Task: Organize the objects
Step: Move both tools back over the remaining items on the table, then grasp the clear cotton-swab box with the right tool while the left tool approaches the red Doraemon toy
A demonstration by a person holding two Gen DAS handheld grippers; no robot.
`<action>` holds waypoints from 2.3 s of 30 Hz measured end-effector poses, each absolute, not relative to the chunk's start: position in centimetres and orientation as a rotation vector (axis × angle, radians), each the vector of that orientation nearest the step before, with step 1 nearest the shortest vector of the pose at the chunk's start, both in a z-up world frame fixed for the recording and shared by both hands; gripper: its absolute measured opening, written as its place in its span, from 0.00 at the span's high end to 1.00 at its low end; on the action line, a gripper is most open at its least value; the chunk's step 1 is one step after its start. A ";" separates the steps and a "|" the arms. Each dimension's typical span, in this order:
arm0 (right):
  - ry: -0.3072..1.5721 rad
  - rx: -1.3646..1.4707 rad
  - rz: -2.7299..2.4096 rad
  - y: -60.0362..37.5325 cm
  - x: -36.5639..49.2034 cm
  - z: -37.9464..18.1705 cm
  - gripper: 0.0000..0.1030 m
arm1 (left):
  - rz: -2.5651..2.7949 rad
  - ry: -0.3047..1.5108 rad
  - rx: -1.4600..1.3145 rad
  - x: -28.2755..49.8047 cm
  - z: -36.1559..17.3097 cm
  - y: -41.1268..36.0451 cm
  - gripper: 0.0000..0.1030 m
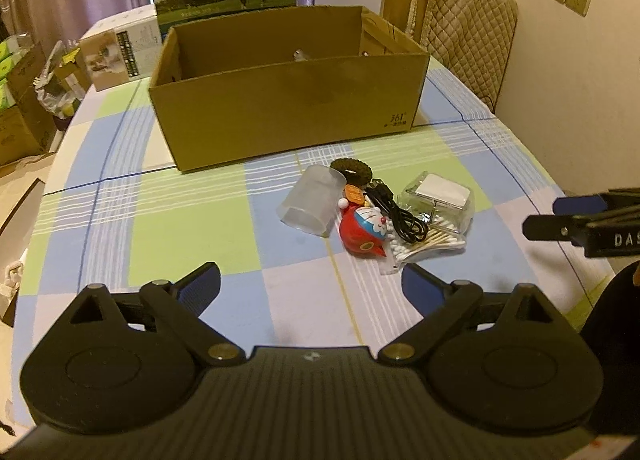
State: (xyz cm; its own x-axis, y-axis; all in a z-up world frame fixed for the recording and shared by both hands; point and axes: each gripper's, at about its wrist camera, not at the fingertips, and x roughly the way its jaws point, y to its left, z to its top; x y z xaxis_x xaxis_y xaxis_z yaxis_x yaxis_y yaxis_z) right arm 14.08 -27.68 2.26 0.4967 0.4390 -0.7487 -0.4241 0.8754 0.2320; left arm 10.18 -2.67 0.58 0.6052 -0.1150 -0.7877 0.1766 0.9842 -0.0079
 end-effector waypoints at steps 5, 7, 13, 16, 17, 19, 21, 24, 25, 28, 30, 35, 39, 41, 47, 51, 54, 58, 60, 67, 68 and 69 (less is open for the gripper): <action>0.941 -0.007 0.542 -26.9 16.5 1.7 0.31 | -0.189 0.924 0.075 11.8 -0.8 -3.3 0.11; 0.950 -0.028 0.555 -26.5 17.4 1.3 0.31 | -0.196 0.928 0.077 12.5 -1.2 -3.6 0.11; 1.010 -0.106 0.608 -25.2 20.0 -0.9 0.31 | -0.216 0.938 0.077 14.2 -2.4 -4.1 0.11; 1.033 -0.128 0.629 -24.9 21.0 -2.2 0.31 | -0.223 0.949 0.067 14.8 -3.2 -4.1 0.11; 1.039 -0.130 0.639 -24.8 21.3 -2.6 0.31 | -0.227 0.952 0.063 15.0 -3.4 -4.1 0.11; 1.042 -0.136 0.657 -24.6 21.8 -3.4 0.31 | -0.233 0.958 0.056 15.4 -3.8 -4.1 0.11; 1.042 -0.144 0.671 -24.4 22.3 -3.9 0.31 | -0.237 0.964 0.054 15.7 -4.2 -4.1 0.11; 1.049 -0.122 0.672 -24.4 23.2 -4.8 0.31 | -0.246 0.967 0.045 16.0 -4.6 -4.1 0.11; 1.055 -0.099 0.676 -24.4 23.5 -5.0 0.31 | -0.250 0.968 0.043 16.1 -4.7 -4.1 0.11; 1.064 -0.061 0.679 -24.6 24.1 -5.4 0.31 | -0.260 0.967 0.041 16.3 -5.0 -4.2 0.12; 1.065 -0.055 0.682 -24.5 24.2 -5.5 0.31 | -0.267 0.970 0.040 16.5 -5.2 -4.3 0.14; 1.068 -0.047 0.676 -24.4 23.9 -5.4 0.42 | -0.285 0.966 0.039 17.0 -5.6 -4.8 0.19; 1.066 -0.047 0.661 -24.4 23.4 -5.1 0.48 | -0.308 0.962 0.062 17.5 -5.9 -5.3 0.34; 1.053 -0.052 0.630 -24.6 23.0 -4.8 0.48 | -0.324 0.957 0.069 17.8 -6.1 -5.6 0.38; 1.033 -0.046 0.525 -25.9 22.3 -4.5 0.48 | -0.362 0.965 0.072 18.7 -6.7 -6.4 0.55; 1.030 -0.051 0.516 -25.7 22.2 -4.6 0.48 | -0.366 0.976 0.101 19.3 -7.4 -7.3 0.59; 1.025 -0.055 0.513 -25.5 22.1 -4.7 0.48 | -0.361 0.992 0.103 19.6 -8.0 -7.4 0.60; 1.029 -0.056 0.493 -25.5 21.7 -4.5 0.48 | -0.344 1.003 0.089 18.9 -7.9 -7.0 0.60; 1.028 -0.065 0.469 -25.5 21.3 -4.2 0.48 | -0.337 1.014 0.086 18.1 -7.8 -6.5 0.60; 1.037 -0.079 0.408 -25.3 18.4 -3.8 0.48 | -0.305 1.040 0.056 13.7 -7.5 -3.8 0.60; 1.037 -0.070 0.402 -25.4 18.1 -3.9 0.48 | -0.305 1.037 0.052 13.4 -7.5 -3.6 0.60; 1.035 -0.065 0.399 -25.4 17.9 -4.0 0.47 | -0.304 1.035 0.049 13.2 -7.4 -3.4 0.60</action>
State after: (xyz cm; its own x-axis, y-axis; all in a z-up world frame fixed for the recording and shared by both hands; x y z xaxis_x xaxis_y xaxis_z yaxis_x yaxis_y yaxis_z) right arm 17.87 -25.38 -3.97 0.4453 0.2913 -0.8467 -0.3520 0.9264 0.1336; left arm 13.18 -3.40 -7.45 0.4724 -0.2254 -0.8521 0.2716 0.9569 -0.1025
